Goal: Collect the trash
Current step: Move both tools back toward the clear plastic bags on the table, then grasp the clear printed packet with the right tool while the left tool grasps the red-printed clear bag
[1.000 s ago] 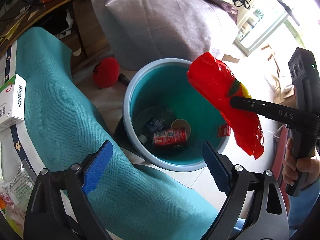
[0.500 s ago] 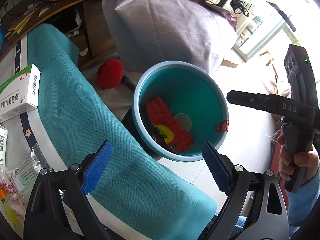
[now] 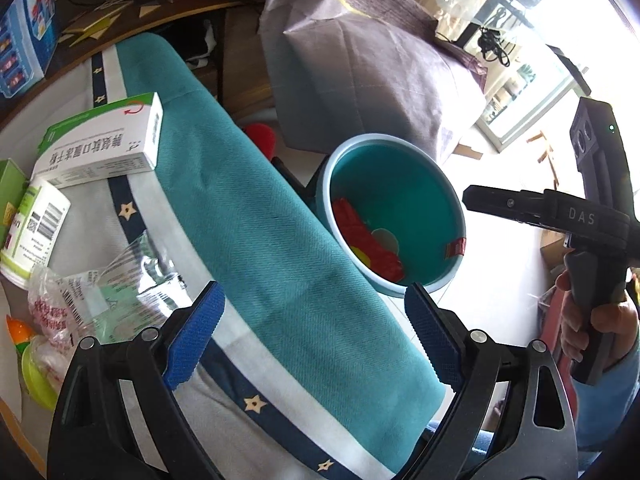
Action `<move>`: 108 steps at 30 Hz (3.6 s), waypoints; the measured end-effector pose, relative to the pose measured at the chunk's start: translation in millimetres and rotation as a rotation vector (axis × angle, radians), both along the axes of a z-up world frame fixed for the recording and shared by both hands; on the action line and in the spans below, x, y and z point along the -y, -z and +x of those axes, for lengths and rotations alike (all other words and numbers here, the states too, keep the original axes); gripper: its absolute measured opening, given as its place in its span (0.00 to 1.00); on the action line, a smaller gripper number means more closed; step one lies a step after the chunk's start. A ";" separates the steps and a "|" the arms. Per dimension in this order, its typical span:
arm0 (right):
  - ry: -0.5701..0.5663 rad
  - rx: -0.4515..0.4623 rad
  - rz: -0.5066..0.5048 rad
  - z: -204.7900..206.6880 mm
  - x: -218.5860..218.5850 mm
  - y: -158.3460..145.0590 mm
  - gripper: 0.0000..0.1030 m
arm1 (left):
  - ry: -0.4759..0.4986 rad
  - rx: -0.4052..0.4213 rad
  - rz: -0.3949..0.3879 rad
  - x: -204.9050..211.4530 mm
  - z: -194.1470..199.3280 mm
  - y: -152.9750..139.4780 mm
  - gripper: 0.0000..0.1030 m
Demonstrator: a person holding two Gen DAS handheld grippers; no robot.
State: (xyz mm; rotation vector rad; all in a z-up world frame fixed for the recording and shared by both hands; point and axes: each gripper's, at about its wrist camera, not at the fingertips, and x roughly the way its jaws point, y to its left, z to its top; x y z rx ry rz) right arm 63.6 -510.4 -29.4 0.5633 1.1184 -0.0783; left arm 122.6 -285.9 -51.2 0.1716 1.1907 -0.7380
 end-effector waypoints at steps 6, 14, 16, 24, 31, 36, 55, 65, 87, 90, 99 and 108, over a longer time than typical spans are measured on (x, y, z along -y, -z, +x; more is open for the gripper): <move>-0.077 -0.003 -0.019 11.4 -40.4 -8.9 0.76 | -0.072 0.013 -0.023 -49.5 0.6 -10.0 0.89; -0.201 -0.019 -0.041 32.8 -103.8 -13.6 0.76 | -0.229 0.012 -0.054 -138.6 6.3 -15.1 0.89; -0.232 -0.027 -0.045 39.1 -119.9 -12.4 0.76 | -0.276 0.008 -0.062 -161.2 7.8 -13.6 0.91; -0.362 -0.068 -0.065 63.5 -183.8 -3.0 0.81 | -0.359 -0.028 -0.087 -211.4 -5.8 5.7 0.91; -0.414 -0.134 -0.066 90.1 -225.9 14.3 0.82 | -0.386 -0.077 -0.102 -233.2 -5.9 29.3 0.91; -0.408 -0.174 -0.071 107.5 -244.5 28.1 0.85 | -0.386 -0.074 -0.127 -246.1 -1.3 33.4 0.91; -0.447 -0.135 -0.121 112.4 -256.4 49.5 0.59 | -0.350 -0.092 -0.136 -242.3 -6.9 44.4 0.91; -0.415 -0.095 -0.067 82.3 -217.9 36.3 0.40 | -0.332 -0.039 -0.130 -209.3 -18.9 32.3 0.88; -0.279 -0.010 0.078 35.4 -137.6 36.0 0.40 | -0.482 0.004 0.009 -158.5 18.9 46.1 0.18; -0.270 0.001 0.095 32.5 -130.6 35.5 0.40 | -0.478 0.019 0.029 -159.0 17.1 42.7 0.17; -0.254 0.043 0.136 25.4 -117.4 30.1 0.40 | -0.413 0.086 0.026 -146.4 -3.9 8.0 0.15; -0.193 0.099 0.150 9.7 -84.5 12.5 0.40 | -0.342 0.103 -0.025 -121.3 -13.8 -18.5 0.15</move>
